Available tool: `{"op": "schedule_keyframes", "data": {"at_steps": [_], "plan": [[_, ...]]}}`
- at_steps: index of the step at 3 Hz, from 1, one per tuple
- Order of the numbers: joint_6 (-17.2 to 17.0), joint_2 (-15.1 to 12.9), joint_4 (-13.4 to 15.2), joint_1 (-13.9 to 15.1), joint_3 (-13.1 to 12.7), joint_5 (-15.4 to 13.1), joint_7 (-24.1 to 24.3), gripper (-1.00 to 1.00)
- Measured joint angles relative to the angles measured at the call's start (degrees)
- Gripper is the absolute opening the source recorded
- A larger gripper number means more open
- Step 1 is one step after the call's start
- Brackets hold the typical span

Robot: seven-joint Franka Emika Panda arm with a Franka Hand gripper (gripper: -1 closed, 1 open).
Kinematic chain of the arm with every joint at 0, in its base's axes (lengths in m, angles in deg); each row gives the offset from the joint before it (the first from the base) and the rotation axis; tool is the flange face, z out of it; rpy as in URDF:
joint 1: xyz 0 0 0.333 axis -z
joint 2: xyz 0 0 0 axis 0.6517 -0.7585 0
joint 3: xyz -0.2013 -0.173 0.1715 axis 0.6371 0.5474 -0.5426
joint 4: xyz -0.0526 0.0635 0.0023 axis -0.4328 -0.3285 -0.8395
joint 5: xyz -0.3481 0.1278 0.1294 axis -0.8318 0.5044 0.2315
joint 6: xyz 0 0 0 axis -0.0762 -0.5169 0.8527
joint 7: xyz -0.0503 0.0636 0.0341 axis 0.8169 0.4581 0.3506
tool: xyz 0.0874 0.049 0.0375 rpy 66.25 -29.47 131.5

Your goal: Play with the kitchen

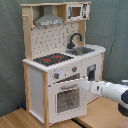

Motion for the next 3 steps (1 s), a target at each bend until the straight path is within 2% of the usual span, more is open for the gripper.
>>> {"op": "schedule_keyframes", "data": {"at_steps": [1,2,3], "plan": [[-0.4,-2.3,-2.4,2.5,1.5,3.7,-0.5,1.0],[-0.4,-6.3,-2.8,3.2,3.8,6.4,-3.1,1.0],[-0.9,-11.2,-2.8,3.5,5.6,7.4,-5.7,1.0]]}}
